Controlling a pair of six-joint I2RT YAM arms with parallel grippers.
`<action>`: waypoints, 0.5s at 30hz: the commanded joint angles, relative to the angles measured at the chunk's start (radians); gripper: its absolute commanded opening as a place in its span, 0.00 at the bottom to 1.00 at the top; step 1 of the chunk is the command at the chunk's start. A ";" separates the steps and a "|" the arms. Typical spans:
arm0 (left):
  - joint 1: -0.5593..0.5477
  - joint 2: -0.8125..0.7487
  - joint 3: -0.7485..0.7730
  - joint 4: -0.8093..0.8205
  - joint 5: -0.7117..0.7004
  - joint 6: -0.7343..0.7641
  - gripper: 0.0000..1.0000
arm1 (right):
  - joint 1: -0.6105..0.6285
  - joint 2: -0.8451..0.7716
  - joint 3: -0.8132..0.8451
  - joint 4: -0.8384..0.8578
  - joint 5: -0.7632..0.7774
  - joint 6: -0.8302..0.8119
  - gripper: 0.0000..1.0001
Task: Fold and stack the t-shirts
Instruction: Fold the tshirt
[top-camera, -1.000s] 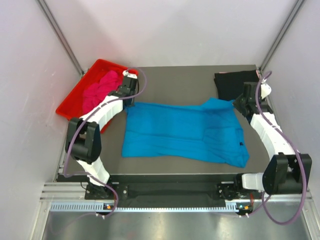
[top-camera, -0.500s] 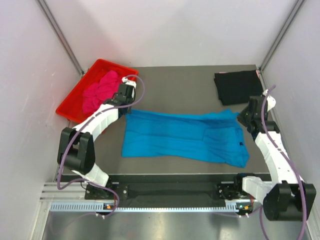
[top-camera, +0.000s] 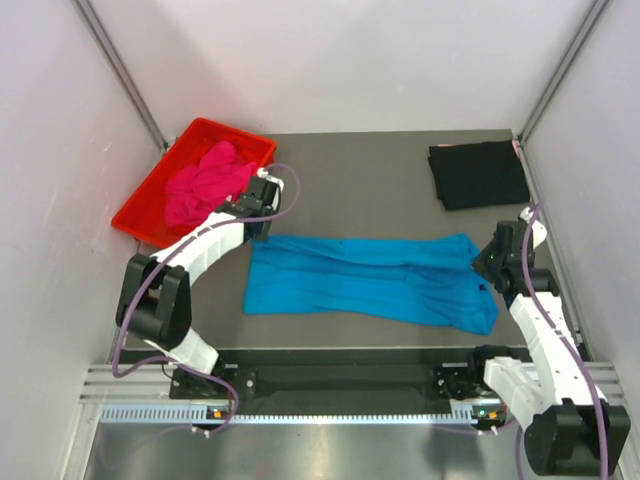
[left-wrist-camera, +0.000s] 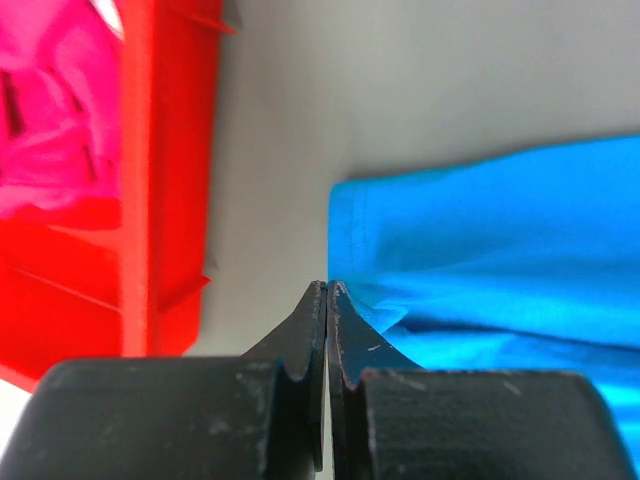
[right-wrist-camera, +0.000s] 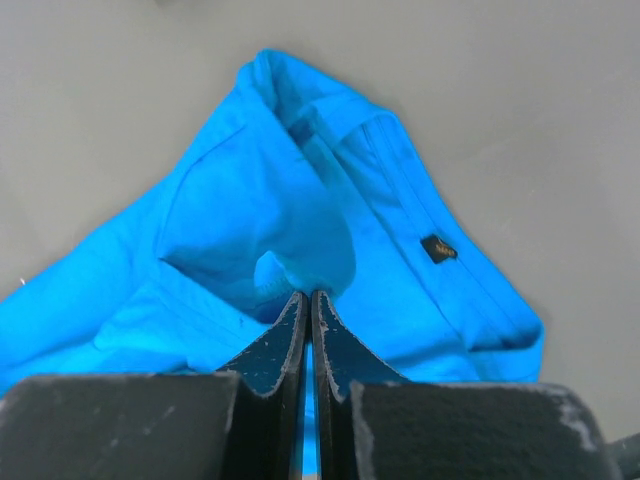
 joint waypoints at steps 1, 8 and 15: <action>-0.025 0.006 -0.040 -0.046 -0.019 -0.013 0.01 | -0.013 -0.054 -0.026 -0.053 -0.009 -0.011 0.00; -0.028 0.014 -0.034 -0.080 -0.128 -0.090 0.27 | -0.011 -0.114 -0.081 -0.102 -0.051 0.015 0.13; -0.028 0.023 0.033 -0.121 -0.234 -0.189 0.37 | -0.008 -0.169 -0.017 -0.160 -0.061 0.031 0.34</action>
